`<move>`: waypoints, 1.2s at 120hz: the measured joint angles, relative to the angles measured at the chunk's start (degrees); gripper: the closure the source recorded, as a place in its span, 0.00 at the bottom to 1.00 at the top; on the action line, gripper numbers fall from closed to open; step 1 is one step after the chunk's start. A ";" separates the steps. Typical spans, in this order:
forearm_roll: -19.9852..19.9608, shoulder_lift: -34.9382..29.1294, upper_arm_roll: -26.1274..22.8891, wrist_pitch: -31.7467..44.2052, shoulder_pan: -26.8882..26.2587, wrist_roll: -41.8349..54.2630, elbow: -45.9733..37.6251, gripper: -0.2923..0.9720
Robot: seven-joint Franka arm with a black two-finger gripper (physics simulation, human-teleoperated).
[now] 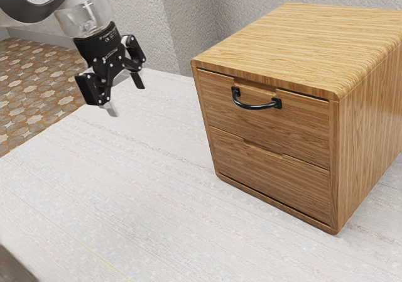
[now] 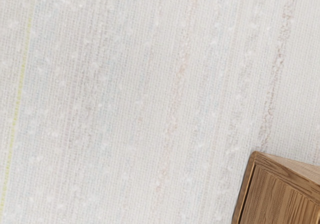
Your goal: Pull the drawer handle with one arm to open the drawer
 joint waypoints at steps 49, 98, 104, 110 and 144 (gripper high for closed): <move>-0.88 -2.66 0.23 -0.61 3.17 -0.15 7.43 0.25; -2.03 2.14 -5.33 10.18 -1.29 0.02 9.13 0.25; -2.06 2.01 -5.33 11.13 -3.24 0.17 8.08 0.25; -2.08 0.81 -5.26 12.52 -4.55 0.28 5.20 0.25; -2.14 -4.62 -5.34 27.10 -5.67 0.80 -9.45 0.33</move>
